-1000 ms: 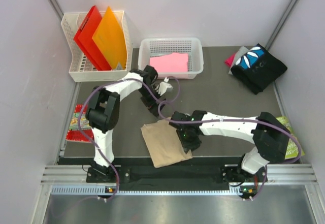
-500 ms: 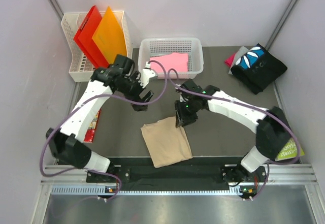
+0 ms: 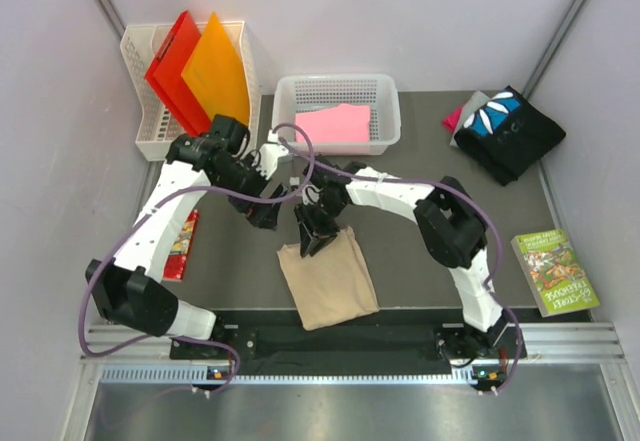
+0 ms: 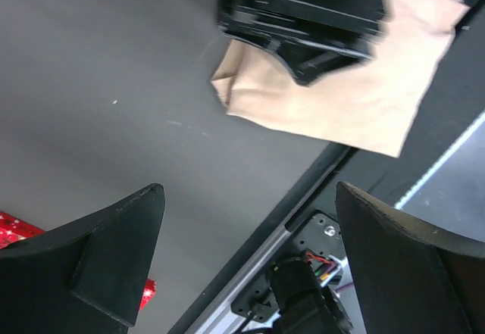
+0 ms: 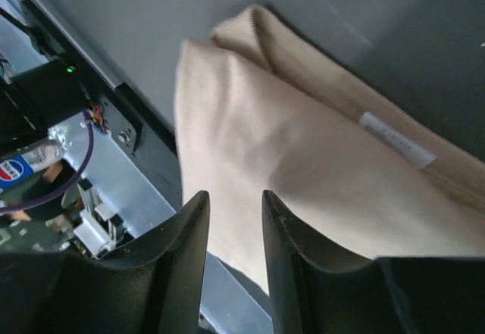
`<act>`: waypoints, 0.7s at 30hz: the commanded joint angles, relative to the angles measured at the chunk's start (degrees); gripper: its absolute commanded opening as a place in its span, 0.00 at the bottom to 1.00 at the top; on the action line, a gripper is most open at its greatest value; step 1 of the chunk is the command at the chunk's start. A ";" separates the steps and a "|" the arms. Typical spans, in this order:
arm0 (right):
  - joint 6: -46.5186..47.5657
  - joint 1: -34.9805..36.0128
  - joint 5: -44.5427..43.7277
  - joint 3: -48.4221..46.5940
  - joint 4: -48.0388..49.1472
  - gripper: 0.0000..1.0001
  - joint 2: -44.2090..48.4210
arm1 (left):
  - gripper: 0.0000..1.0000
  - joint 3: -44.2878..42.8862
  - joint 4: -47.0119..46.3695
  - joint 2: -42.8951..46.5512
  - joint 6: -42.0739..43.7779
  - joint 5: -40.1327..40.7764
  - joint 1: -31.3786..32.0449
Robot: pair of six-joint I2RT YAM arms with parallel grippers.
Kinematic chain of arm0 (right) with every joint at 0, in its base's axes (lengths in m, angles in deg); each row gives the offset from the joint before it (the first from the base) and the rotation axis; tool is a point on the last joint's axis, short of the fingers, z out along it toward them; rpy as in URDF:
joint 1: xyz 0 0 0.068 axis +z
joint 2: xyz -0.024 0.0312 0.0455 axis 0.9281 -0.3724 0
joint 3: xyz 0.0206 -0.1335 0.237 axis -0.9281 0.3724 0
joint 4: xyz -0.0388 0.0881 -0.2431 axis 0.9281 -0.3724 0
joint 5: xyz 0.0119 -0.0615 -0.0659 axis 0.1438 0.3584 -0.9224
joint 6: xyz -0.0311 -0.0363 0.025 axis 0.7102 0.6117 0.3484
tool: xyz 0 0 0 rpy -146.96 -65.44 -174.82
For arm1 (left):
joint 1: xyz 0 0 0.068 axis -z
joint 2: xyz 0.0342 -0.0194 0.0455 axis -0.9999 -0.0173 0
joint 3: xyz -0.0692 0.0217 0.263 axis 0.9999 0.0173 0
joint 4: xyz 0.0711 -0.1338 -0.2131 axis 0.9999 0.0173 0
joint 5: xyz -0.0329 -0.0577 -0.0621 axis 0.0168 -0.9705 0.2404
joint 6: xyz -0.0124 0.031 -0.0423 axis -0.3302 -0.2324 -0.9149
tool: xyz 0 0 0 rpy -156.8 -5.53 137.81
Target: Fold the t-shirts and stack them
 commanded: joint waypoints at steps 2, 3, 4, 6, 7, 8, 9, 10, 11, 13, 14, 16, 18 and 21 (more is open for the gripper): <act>3.37 -3.48 4.22 -0.28 -2.32 0.34 -5.20 | 0.99 -8.56 6.12 1.89 1.75 -8.74 0.74; 3.63 -4.27 4.30 -0.10 -3.37 0.33 -6.08 | 0.99 -9.79 7.26 1.71 1.49 -10.32 1.96; 3.90 -5.85 4.39 0.07 -3.55 0.32 -6.70 | 0.99 -12.16 7.79 1.45 1.40 -11.21 2.75; 4.69 -6.91 2.82 1.21 -3.90 0.32 -7.76 | 0.99 -14.19 8.50 0.22 0.87 -13.75 5.47; 5.04 -8.05 1.68 1.48 -3.90 0.31 -8.02 | 0.99 -15.16 8.85 -0.48 0.79 -14.46 6.53; 5.57 -8.58 0.71 1.91 -3.99 0.31 -8.55 | 0.99 -14.99 8.68 -0.75 0.61 -14.64 7.84; 5.74 -9.11 -0.34 2.09 -4.08 0.31 -8.64 | 0.99 -13.77 8.33 -0.92 0.35 -14.21 10.56; 5.83 -10.68 -2.53 2.79 -4.08 0.30 -8.64 | 0.99 -12.89 7.02 -1.10 -0.18 -13.94 11.89; 5.49 -11.57 -3.51 3.32 -3.65 0.29 -8.29 | 0.99 -12.01 6.31 -1.27 -0.62 -13.24 13.21; 3.91 -14.28 -5.44 5.25 -1.54 0.29 -7.50 | 0.99 -9.64 4.29 -1.28 -1.41 -11.66 16.72; 3.47 -15.08 -5.89 5.87 -0.49 0.29 -6.63 | 0.99 -8.93 3.85 -1.45 -1.76 -11.48 17.69; 1.98 -16.93 -7.20 7.18 1.10 0.28 -5.22 | 0.99 -6.65 3.32 -1.89 -1.85 -11.83 20.42; 1.27 -17.55 -7.12 7.72 2.85 0.28 -4.69 | 0.99 -3.07 3.14 -2.07 -1.76 -11.66 23.83; 0.30 -17.12 -5.11 6.93 3.92 0.29 -4.42 | 0.99 3.17 0.77 -2.24 -2.20 -10.34 29.54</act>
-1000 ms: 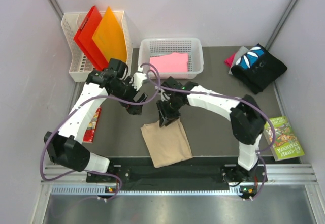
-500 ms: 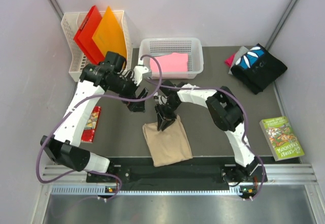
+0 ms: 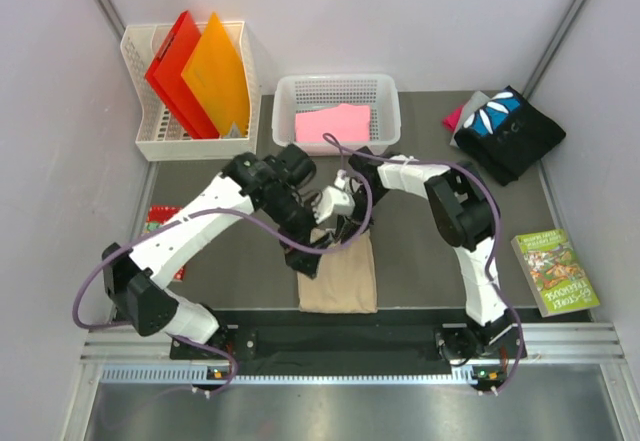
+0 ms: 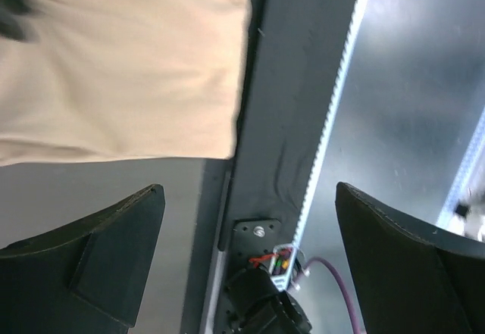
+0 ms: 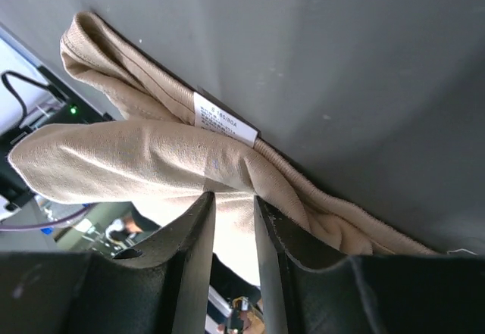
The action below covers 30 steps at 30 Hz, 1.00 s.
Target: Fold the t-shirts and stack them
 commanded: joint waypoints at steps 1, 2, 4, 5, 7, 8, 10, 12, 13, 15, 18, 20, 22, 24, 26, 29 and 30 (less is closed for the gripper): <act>0.34 -1.21 -10.44 -1.02 6.08 0.29 -0.27 | 0.99 7.61 -3.56 -0.04 -1.15 0.13 7.09; 0.34 -0.85 -10.26 -1.91 5.91 0.29 -0.71 | 0.99 8.67 -5.05 -0.12 -1.33 0.05 8.50; -0.19 0.38 -11.21 -4.01 5.03 0.29 -1.67 | 0.99 11.22 -6.28 -0.82 -1.42 -0.31 9.56; -0.54 0.47 -11.83 -4.20 4.77 0.29 -1.77 | 0.99 12.01 -7.07 -1.09 -1.51 0.30 10.78; -1.85 0.12 -13.58 -3.07 5.46 0.28 -1.33 | 0.99 14.03 -9.10 -2.05 -1.68 0.22 11.58; -2.21 0.03 -13.86 -2.36 6.42 0.27 -1.07 | 0.99 14.65 -9.71 -2.40 -1.94 -0.13 12.19; -2.73 -0.32 -14.73 -1.04 6.96 0.27 -0.37 | 0.99 16.84 -13.39 -2.94 -3.43 -0.75 12.73; -2.83 -0.32 -14.91 -0.60 7.14 0.27 -0.10 | 0.99 20.43 -17.43 -3.29 -4.58 1.17 12.99; -3.00 -0.41 -14.83 -0.60 7.05 0.27 0.34 | 0.99 21.50 -21.54 -3.46 -5.71 2.06 12.99; -3.18 -0.32 -14.91 -0.25 7.14 0.27 0.95 | 0.99 23.44 -25.26 -4.51 -6.60 2.94 12.99; -3.44 -0.32 -15.44 0.63 7.31 0.27 2.10 | 0.99 23.71 -29.14 -7.49 -8.62 1.72 12.99; -3.44 -0.32 -15.62 1.60 7.23 0.27 2.62 | 0.99 23.53 -30.10 -9.43 -8.98 1.27 12.99; -3.53 -0.41 -15.96 2.48 7.22 0.27 2.89 | 0.99 22.74 -28.71 -13.82 -7.93 2.15 12.90; -3.44 -0.41 -16.06 3.27 7.31 0.26 3.24 | 0.99 20.55 -25.55 -19.33 -6.61 1.72 12.20; -3.35 -0.67 -16.15 3.53 7.23 0.26 3.42 | 0.99 18.36 -21.70 -22.17 -5.56 1.45 10.72; -3.00 -1.37 -16.23 4.15 6.79 0.26 3.86 | 0.99 17.20 -18.25 -25.17 -2.57 1.97 7.12; -2.74 -1.63 -16.41 4.50 6.70 0.26 3.94 | 0.99 17.46 -17.55 -24.65 -1.43 3.02 6.15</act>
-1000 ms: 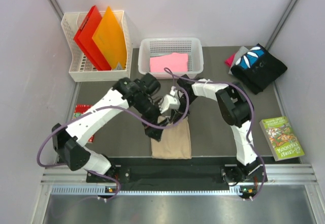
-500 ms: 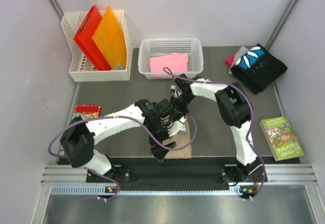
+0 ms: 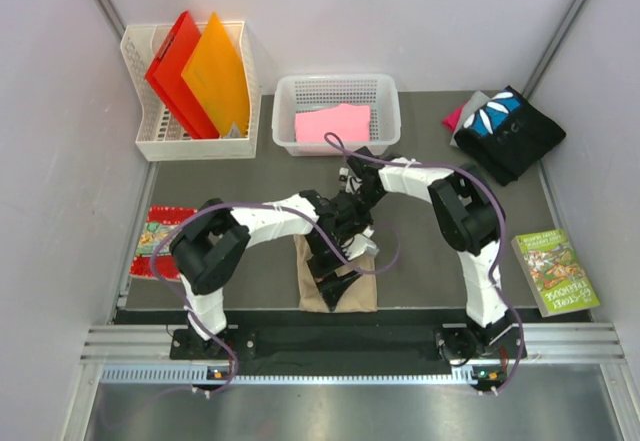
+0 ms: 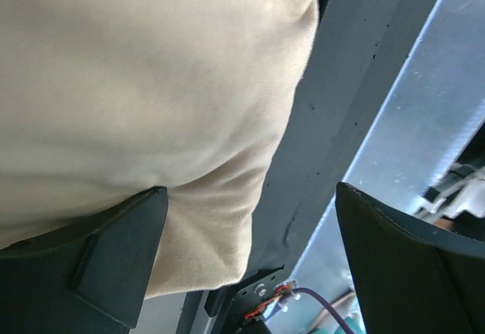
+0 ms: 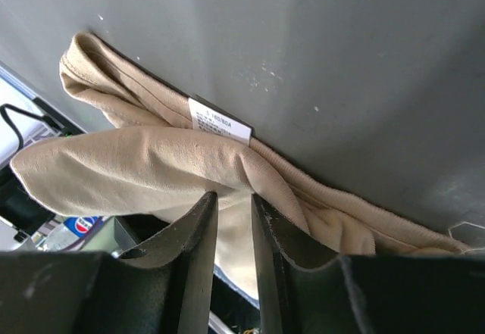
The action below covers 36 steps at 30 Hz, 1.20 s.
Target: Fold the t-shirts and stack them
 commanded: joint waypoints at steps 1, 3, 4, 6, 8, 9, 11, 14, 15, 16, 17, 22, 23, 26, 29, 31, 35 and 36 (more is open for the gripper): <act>2.53 -2.49 -11.01 2.10 2.87 0.26 1.39 | 0.99 0.37 3.40 -2.46 5.92 4.19 -4.92; 2.62 -3.10 -11.10 2.88 2.87 0.26 1.65 | 0.99 0.73 4.36 -1.32 8.02 7.17 -8.08; 2.79 -3.19 -11.27 3.15 2.78 0.26 1.91 | 0.99 0.64 4.80 -1.05 8.82 8.14 -9.14; 2.97 -3.63 -11.71 4.11 2.35 0.26 2.18 | 0.99 0.11 5.68 -0.18 10.66 10.25 -12.30; 3.14 -3.90 -12.24 5.08 2.00 0.25 3.06 | 0.99 -0.24 6.56 0.70 12.16 11.57 -15.28; 3.23 -4.07 -12.76 6.39 1.91 0.25 3.49 | 0.99 -0.33 6.65 1.92 13.65 12.45 -16.17; 3.23 -4.42 -13.12 7.98 1.73 0.24 4.90 | 0.99 -0.59 6.65 3.25 15.24 15.87 -18.28; 2.88 -4.95 -13.03 12.19 3.13 0.24 7.89 | 0.99 -1.99 7.17 5.10 17.44 19.13 -19.60; 2.10 -4.86 -12.25 14.47 3.66 0.24 8.85 | 0.99 -2.61 7.44 5.80 17.79 19.49 -19.78; 1.48 -4.86 -11.89 15.62 4.18 0.24 10.60 | 0.99 -3.31 7.70 5.98 17.79 19.66 -19.78; 0.87 -4.78 -11.45 16.76 5.50 0.24 11.75 | 0.99 -5.32 8.57 6.24 17.79 19.14 -19.69; 0.76 -4.95 -10.04 16.26 5.95 0.30 17.99 | 0.99 -14.99 14.72 6.33 15.78 15.45 -19.52; 1.55 -5.21 -10.30 14.94 4.64 0.32 18.26 | 0.99 -18.31 15.69 6.42 15.51 14.05 -19.52; 4.89 -8.19 -10.84 9.58 2.87 0.45 18.18 | 0.99 -22.55 18.51 7.21 14.54 12.99 -19.34; 7.09 -11.71 -10.48 6.41 2.26 0.46 16.42 | 0.99 -23.62 20.01 9.75 13.93 13.86 -19.34; 8.68 -14.09 -10.05 6.32 2.78 0.47 15.02 | 0.99 -23.18 20.80 11.33 13.66 15.70 -19.52; 11.75 -16.90 -9.26 7.28 3.49 0.46 12.47 | 0.99 -20.90 21.94 17.74 13.57 19.83 -20.22; 13.06 -17.60 -8.12 7.63 3.49 0.47 11.16 | 0.99 -20.55 22.03 18.80 13.75 20.97 -20.31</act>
